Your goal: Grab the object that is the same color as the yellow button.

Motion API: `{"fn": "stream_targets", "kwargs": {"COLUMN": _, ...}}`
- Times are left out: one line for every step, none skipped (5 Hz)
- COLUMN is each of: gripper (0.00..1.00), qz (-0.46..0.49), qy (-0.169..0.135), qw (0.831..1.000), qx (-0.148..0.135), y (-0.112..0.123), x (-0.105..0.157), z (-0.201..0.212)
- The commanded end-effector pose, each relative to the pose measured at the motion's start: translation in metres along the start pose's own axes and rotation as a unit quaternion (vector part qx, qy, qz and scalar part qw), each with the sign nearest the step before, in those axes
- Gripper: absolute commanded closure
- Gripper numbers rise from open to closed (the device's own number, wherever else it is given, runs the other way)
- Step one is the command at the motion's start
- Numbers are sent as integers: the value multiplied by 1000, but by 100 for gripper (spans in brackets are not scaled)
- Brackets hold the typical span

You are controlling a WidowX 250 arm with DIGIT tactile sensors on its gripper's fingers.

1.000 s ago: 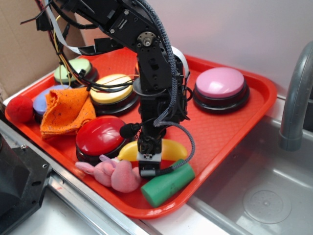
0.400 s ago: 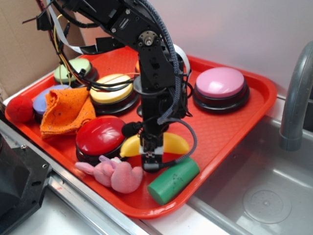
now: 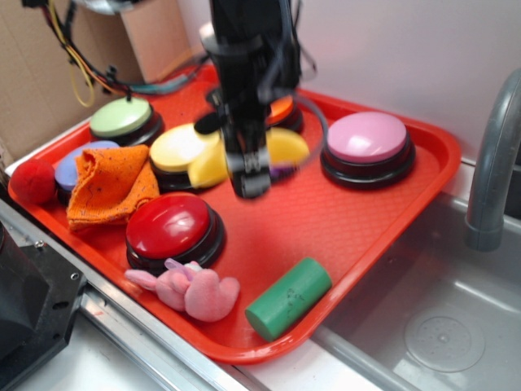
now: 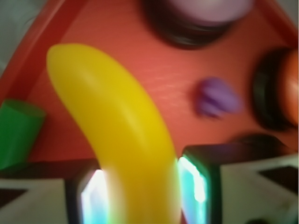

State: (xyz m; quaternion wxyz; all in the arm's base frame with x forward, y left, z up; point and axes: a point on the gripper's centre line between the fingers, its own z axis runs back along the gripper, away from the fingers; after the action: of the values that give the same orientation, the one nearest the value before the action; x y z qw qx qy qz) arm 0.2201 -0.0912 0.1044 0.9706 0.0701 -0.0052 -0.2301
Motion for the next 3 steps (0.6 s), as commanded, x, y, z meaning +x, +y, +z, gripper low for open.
{"fn": "stream_targets", "kwargs": {"gripper": 100, "qz": 167, "qy": -28, "qw": 985, "qx": -12, "y": 59, "x": -31, "z": 61}}
{"fn": "stream_targets", "kwargs": {"gripper": 100, "qz": 223, "qy": -33, "qw": 974, "qx": -15, "y": 81, "x": -51, "z": 67}}
{"fn": "stream_targets", "kwargs": {"gripper": 100, "qz": 256, "qy": -30, "qw": 966, "qx": -5, "y": 92, "x": -63, "z": 65}}
